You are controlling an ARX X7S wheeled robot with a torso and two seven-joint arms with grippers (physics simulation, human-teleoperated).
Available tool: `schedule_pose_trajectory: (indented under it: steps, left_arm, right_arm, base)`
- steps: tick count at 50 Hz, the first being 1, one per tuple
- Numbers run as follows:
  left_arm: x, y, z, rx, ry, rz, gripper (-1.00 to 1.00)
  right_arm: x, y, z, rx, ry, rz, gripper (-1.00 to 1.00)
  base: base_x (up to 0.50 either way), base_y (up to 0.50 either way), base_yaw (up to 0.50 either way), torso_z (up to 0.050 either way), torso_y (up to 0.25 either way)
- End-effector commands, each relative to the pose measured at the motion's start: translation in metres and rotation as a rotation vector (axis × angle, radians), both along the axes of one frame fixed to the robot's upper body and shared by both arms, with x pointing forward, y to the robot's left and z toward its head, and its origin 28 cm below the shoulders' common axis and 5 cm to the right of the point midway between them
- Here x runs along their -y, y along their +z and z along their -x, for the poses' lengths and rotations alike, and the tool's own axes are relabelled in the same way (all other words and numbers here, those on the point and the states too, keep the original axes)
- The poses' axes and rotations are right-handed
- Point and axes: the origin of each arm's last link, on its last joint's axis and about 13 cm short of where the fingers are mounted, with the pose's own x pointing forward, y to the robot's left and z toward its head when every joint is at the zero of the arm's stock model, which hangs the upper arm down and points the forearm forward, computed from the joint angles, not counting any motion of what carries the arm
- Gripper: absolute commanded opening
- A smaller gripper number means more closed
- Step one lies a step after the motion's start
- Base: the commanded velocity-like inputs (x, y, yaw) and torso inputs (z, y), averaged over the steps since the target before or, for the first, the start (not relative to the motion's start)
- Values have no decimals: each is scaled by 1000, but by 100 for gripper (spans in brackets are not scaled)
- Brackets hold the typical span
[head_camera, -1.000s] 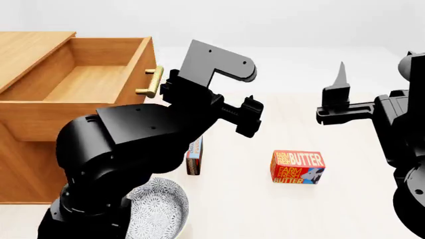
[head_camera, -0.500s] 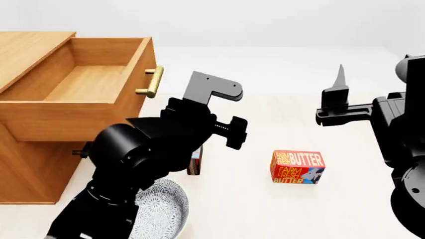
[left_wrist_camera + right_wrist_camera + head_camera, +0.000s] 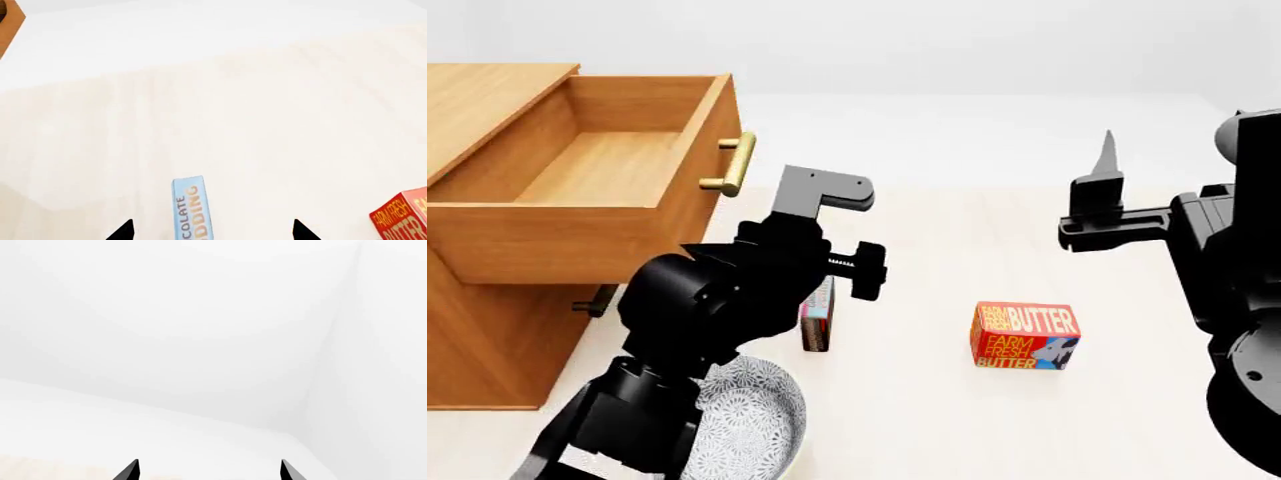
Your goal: Put the chocolate pudding in the top drawer of the cabinet and close it.
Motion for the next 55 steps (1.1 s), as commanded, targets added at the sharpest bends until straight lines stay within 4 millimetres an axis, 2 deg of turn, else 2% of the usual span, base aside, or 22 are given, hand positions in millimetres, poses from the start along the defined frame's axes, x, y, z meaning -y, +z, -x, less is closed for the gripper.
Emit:
schedule_pose_trajectory:
  steps: [1, 25, 55]
  left_arm:
    - [-5, -7, -9, -36, 67, 15, 100]
    - [-8, -11, -13, -13, 84, 32, 100]
    - [-7, -10, -11, -23, 62, 41, 100]
  right_arm:
    - [-1, 0, -1, -4, 3, 2, 100]
    - [0, -3, -2, -7, 1, -5, 100]
    - [-1, -4, -1, -6, 4, -6, 100]
  base:
    - [0, 0, 0, 0, 0]
    - [0, 0, 0, 0, 0]
    - [0, 0, 0, 0, -168]
